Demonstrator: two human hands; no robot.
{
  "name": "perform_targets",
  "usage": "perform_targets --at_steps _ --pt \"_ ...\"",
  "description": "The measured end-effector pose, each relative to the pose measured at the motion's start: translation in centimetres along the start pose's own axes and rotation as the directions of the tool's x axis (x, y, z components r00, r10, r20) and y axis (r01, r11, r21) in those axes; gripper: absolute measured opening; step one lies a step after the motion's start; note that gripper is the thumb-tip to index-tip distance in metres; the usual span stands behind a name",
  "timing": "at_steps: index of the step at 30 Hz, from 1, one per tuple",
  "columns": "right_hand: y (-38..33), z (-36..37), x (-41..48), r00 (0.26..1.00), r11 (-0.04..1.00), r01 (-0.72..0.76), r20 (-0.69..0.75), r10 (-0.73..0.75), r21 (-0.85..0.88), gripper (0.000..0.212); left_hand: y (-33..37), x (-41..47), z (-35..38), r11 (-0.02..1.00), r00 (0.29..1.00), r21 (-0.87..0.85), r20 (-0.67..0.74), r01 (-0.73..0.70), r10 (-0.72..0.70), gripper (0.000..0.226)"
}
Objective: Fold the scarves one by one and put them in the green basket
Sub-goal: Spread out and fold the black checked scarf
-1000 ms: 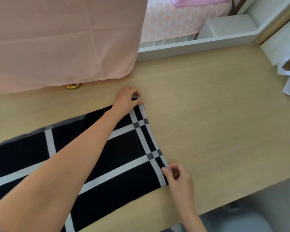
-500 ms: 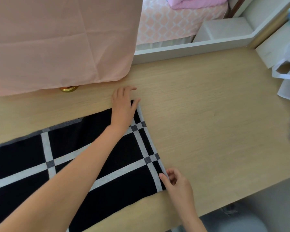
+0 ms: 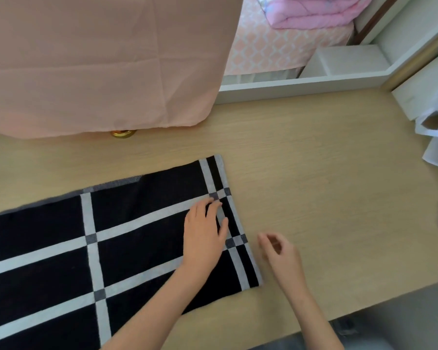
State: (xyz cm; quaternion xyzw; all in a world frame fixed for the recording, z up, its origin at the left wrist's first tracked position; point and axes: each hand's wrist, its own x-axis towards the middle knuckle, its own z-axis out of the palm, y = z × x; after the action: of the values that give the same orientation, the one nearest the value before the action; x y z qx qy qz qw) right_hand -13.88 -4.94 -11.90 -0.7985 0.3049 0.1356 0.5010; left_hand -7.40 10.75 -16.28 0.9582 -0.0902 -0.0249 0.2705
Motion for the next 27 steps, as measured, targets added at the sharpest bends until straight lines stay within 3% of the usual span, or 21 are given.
perform_targets --at_steps 4,9,13,16,19,21,27 --pt "-5.1 0.9 7.3 0.996 0.996 0.088 0.026 -0.087 -0.024 0.028 4.5 -3.3 0.5 0.967 0.973 -0.111 0.02 0.229 -0.228 0.048" --pt "-10.8 4.2 13.7 0.991 0.998 0.035 0.133 -0.027 -0.058 0.056 7.7 -3.2 2.1 0.892 0.903 -0.141 0.091 0.429 -0.419 0.076" --pt "-12.8 6.5 14.8 0.985 0.959 0.101 0.16 -0.06 -0.266 0.036 7.7 -2.5 2.4 0.847 0.858 -0.145 0.031 0.512 -0.513 0.059" --pt "-13.0 7.3 14.5 0.984 0.98 0.131 0.14 -0.111 -0.147 0.014 6.8 -3.2 1.9 0.792 0.833 -0.28 0.054 0.543 -0.551 0.033" --pt "-13.6 7.7 13.3 0.966 0.971 0.232 0.131 -0.223 -0.051 0.009 5.3 -4.0 -0.4 0.576 0.751 -0.527 0.204 0.625 -0.628 0.016" --pt "-14.1 7.9 12.5 0.947 0.956 0.293 0.144 -0.287 -0.02 0.008 4.1 -4.8 -1.7 0.456 0.733 -0.646 0.247 0.612 -0.634 0.015" --pt "-14.6 6.4 11.1 0.956 0.956 0.285 0.056 -0.289 0.07 0.008 4.4 -5.6 -3.8 0.289 0.768 -0.77 0.373 0.57 -0.52 0.021"
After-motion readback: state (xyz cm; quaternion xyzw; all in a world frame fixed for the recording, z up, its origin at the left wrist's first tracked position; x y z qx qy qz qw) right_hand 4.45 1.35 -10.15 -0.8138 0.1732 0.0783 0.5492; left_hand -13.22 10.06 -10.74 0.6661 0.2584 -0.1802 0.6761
